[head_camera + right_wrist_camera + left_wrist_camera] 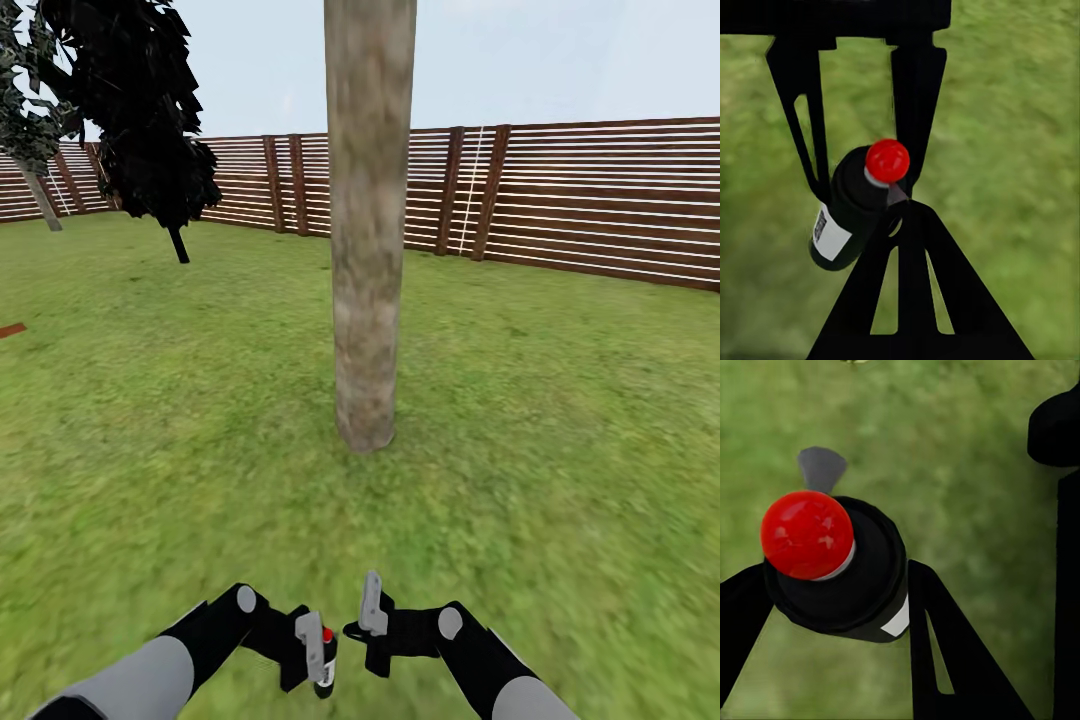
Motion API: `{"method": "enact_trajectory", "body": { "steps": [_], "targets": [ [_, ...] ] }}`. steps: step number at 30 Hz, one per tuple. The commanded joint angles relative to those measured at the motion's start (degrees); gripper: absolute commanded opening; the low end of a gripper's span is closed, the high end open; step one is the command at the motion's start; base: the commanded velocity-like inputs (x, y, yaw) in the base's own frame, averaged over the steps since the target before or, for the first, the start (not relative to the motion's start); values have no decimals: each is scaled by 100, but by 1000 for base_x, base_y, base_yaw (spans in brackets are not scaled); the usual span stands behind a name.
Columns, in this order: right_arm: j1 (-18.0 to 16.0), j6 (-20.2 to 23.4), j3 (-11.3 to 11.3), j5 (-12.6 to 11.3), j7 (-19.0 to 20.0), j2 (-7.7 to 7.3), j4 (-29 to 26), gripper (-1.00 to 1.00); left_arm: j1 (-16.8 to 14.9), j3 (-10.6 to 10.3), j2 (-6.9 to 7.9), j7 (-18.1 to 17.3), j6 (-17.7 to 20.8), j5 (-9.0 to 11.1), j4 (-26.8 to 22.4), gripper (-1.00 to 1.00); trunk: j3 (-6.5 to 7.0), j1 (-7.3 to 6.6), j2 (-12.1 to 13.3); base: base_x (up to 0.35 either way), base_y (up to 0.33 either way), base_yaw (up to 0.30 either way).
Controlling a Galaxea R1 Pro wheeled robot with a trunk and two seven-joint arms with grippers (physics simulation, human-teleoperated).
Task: In the garden, pick up the pesticide atomizer on the floor and spray pesticide onto both trees until each tree trunk is fully covered.
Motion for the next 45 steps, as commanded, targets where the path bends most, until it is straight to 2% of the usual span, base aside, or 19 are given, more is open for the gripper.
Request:
{"method": "enact_trajectory", "body": {
  "steps": [1, 18, 22, 31, 45],
  "targets": [
    [0, 0, 0, 0, 0, 0, 0, -100, 2, 1, -13, 0, -3, -1, -17, -100, 0, 0, 0, 0, 0, 0],
    [0, 0, 0, 0, 0, 0, 7, -100, 12, 30, -26, -59, -360, 9, 8, -100, 0, 0, 0, 0, 0, 0],
    [0, -1, 0, 0, 0, 0, 6, -100, 13, 19, -39, -70, -374, 9, 2, -100, 0, 0, 0, 0, 0, 0],
    [0, 0, 0, 0, 0, 0, 9, -100, 13, 8, -167, -71, -375, 1, 0, -100, 0, 0, 0, 0, 0, 0],
    [0, 0, 0, 7, -2, -7, 23, -100, 13, 28, -166, -71, -409, 9, 0, -100, 0, 0, 0, 0, 0, 0]
  ]
}}
